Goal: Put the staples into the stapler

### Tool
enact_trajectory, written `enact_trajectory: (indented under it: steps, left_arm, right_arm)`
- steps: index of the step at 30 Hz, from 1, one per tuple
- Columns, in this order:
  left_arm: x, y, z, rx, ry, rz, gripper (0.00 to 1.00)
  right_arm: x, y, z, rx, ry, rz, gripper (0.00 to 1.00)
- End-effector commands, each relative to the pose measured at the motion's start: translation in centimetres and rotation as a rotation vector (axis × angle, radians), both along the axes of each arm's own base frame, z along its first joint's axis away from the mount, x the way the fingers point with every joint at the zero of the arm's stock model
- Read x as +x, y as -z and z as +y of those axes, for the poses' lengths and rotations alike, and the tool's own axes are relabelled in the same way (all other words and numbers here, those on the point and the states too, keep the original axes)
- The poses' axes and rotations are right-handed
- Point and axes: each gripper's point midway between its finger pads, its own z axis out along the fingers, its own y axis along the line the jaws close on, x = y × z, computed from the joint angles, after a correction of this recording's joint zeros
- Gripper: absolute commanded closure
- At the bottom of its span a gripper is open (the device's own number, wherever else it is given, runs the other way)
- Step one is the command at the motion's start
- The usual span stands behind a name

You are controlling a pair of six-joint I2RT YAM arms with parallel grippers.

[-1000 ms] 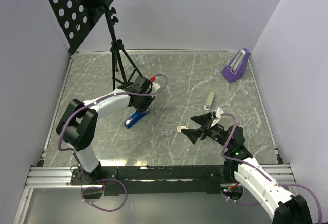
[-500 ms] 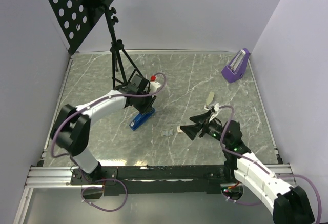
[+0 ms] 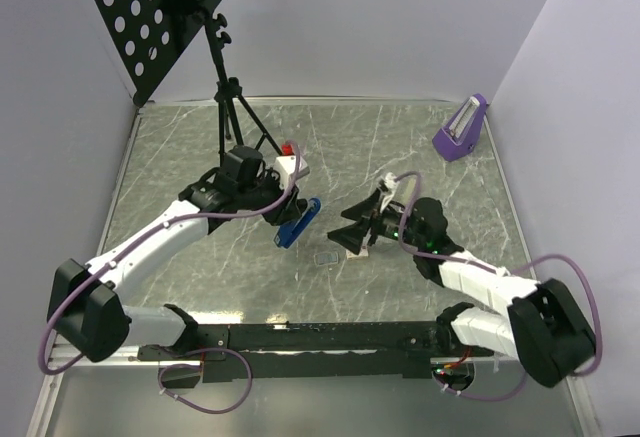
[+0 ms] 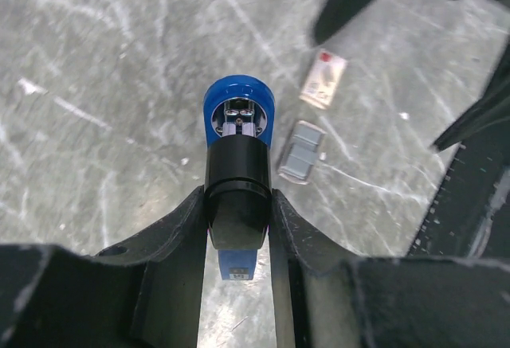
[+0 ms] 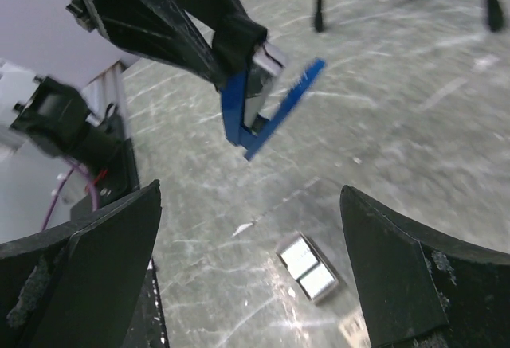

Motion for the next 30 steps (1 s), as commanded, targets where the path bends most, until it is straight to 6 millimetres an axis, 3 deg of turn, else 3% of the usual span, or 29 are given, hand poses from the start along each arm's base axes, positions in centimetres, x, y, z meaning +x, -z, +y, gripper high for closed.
enact_trajectory:
  steps: [1, 6, 17, 20, 26, 30]
  left_arm:
    - [-1.8, -4.2, -2.1, -0.146, 0.179, -0.124, 0.99]
    - [-3.2, -5.3, -2.4, -0.182, 0.237, -0.157, 0.99]
    - [-4.2, -6.7, -2.6, -0.219, 0.273, -0.199, 0.99]
    - [-4.3, -7.1, -2.4, -0.226, 0.266, -0.218, 0.99]
    - [-4.2, -7.5, -2.1, -0.231, 0.246, -0.247, 0.99]
    - [-3.9, -7.8, -1.9, -0.229, 0.225, -0.263, 0.99]
  right_arm:
    - [-0.3, -4.0, 2.7, 0.043, -0.164, -0.216, 0.0]
    - [0.1, -4.5, 3.8, 0.035, -0.208, -0.228, 0.01]
    - [0.5, -4.2, 5.6, 0.023, -0.233, -0.183, 0.21]
    - [0.8, -4.1, 5.7, 0.027, -0.21, -0.168, 0.3]
    - [1.1, -4.0, 5.3, 0.019, -0.169, -0.166, 0.59]
    - [1.2, -4.3, 5.0, 0.024, -0.144, -0.159, 0.89]
